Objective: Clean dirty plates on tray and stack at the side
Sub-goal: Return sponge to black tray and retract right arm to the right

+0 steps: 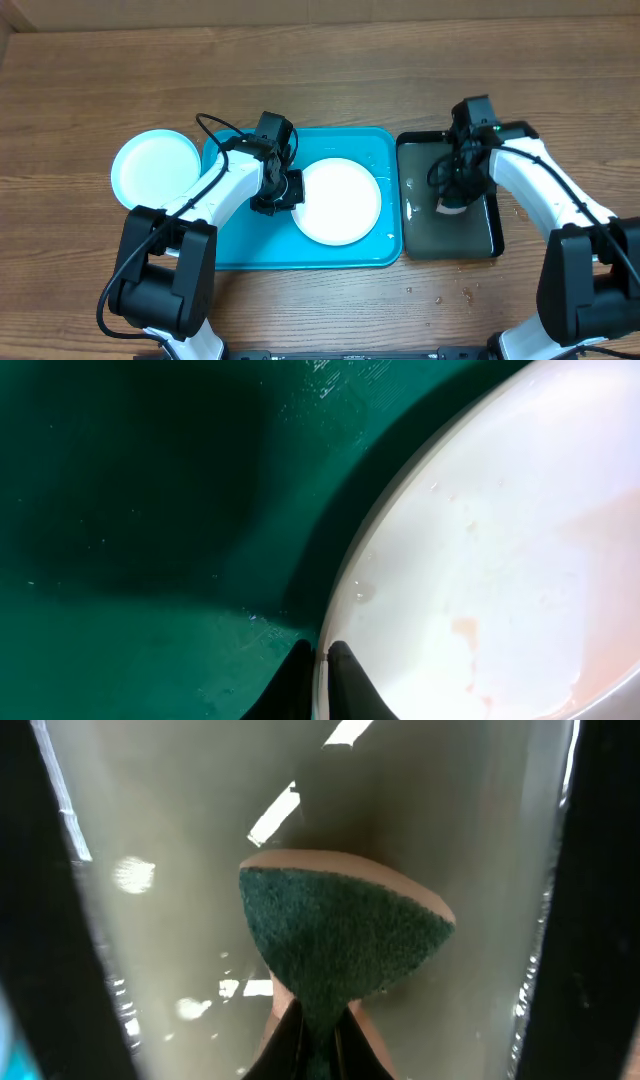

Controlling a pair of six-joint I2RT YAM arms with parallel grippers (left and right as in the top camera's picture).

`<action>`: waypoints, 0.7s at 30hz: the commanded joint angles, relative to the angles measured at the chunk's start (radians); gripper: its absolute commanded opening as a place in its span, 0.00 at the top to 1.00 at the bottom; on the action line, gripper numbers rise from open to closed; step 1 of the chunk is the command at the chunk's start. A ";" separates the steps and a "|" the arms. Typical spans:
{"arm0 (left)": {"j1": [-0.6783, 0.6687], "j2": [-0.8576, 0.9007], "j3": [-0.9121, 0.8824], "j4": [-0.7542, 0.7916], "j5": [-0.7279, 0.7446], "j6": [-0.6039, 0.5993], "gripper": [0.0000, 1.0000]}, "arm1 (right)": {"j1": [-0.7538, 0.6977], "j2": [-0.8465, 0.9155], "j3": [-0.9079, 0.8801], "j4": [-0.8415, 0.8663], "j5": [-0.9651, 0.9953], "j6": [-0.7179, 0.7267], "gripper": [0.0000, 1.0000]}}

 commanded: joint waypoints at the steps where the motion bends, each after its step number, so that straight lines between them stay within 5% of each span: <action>1: -0.007 0.018 -0.004 0.004 0.013 0.016 0.91 | -0.001 -0.008 -0.045 0.048 0.025 -0.004 0.96; 5: -0.007 0.018 -0.004 0.005 0.013 0.016 0.91 | -0.001 -0.008 -0.062 0.086 0.040 -0.004 0.96; 6: -0.007 0.018 -0.004 0.005 0.013 0.016 0.90 | -0.001 -0.008 -0.062 0.090 0.045 -0.004 0.84; 7: -0.007 0.018 -0.004 0.005 0.013 0.016 0.90 | -0.001 -0.008 -0.062 0.092 0.047 -0.004 0.62; 10: -0.007 0.018 -0.004 0.005 0.013 0.016 0.87 | -0.001 -0.008 -0.054 0.091 0.006 -0.003 0.42; 21: -0.008 0.023 -0.004 0.005 0.012 0.016 0.79 | -0.094 -0.008 0.241 -0.118 0.039 0.055 0.39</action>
